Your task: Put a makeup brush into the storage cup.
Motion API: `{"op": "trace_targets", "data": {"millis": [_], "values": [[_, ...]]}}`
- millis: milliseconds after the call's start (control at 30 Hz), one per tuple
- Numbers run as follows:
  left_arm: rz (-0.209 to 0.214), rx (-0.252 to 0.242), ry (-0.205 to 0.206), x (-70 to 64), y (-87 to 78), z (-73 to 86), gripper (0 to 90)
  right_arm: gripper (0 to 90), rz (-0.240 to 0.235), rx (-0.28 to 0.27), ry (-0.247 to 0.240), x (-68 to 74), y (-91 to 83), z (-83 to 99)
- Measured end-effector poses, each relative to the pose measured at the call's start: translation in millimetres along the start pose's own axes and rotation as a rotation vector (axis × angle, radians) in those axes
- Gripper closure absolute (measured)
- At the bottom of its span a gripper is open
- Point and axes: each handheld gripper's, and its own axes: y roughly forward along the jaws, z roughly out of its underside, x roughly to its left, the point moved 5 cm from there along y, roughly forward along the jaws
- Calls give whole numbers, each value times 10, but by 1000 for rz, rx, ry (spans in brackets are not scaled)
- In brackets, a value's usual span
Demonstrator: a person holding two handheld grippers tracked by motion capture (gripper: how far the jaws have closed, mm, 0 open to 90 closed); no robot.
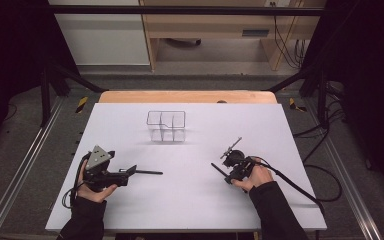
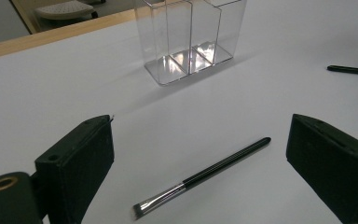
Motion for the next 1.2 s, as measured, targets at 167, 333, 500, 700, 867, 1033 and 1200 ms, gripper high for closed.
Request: {"op": "trace_targets", "data": {"millis": [167,333,500,700,867,1033,1200], "values": [[-1,2,-1,1,4,3,67,709,1,17,-12,2,34,5],[0,2,0,-2,5,3,68,754,11,25,-13,8,42,11],[0,4,1,-3,7,5,69,798,11,31,-15,23,44,12],[1,3,1,-7,5,3,71,838,10,28,-30,12,56,11],[2,4,2,-8,6,3,71,840,10,31,-13,34,44,11],[2,2,4,-11,3,0,72,841,11,10,-27,34,4,9],[4,1,7,-18,1,-4,73,841,5,-34,-38,76,-107,-35]]}}
